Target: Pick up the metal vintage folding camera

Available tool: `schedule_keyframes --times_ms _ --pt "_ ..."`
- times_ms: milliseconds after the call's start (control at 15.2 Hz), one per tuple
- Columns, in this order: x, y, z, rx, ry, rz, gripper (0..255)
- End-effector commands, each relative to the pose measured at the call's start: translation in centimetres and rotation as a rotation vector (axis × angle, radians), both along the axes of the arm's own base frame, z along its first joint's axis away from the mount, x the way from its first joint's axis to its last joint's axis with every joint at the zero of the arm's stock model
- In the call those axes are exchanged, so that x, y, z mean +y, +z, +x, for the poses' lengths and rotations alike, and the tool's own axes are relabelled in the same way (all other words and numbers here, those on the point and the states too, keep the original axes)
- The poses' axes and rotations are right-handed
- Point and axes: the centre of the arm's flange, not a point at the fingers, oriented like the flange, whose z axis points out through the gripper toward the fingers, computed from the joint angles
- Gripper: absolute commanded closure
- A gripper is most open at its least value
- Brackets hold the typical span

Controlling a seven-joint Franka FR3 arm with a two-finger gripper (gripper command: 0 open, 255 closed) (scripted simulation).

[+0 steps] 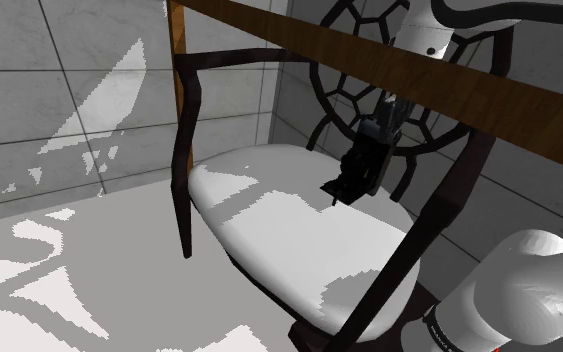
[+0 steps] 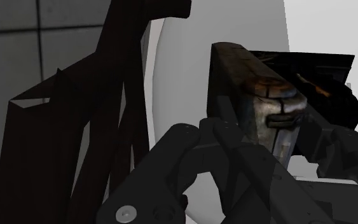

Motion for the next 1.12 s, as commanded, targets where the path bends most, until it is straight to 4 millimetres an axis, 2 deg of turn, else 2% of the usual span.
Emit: schedule_keyframes --times_ms 0,264,1056 --pt "-0.5 -0.2 0.0 0.006 -0.010 0.003 255" --pt "-0.3 -0.4 0.1 0.006 -0.010 0.002 255" --pt "-0.3 5.9 0.1 0.006 -0.010 0.002 255"
